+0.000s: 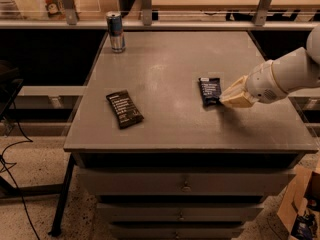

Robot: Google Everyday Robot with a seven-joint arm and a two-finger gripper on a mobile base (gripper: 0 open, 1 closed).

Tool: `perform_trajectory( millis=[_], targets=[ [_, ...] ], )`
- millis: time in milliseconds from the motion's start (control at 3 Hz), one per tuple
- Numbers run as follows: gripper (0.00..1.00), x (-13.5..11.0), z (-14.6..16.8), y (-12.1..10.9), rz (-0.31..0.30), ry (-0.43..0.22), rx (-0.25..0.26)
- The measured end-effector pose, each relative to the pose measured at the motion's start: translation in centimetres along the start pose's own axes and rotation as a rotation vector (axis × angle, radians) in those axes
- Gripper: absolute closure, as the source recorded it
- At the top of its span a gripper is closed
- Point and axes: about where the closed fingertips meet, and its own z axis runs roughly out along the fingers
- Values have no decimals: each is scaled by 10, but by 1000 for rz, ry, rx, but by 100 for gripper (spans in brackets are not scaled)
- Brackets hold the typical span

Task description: Move rxbar blueberry near redbull can

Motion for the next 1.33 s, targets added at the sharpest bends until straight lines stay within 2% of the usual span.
perform_trajectory(
  millis=[333, 667, 1000, 1333],
  targets=[
    [100, -11, -16, 8, -45, -6, 4],
    [100, -33, -51, 21, -114, -3, 58],
    [100, -63, -79, 16, -184, -4, 128],
    [100, -89, -93, -7, -232, -2, 177]
  ],
)
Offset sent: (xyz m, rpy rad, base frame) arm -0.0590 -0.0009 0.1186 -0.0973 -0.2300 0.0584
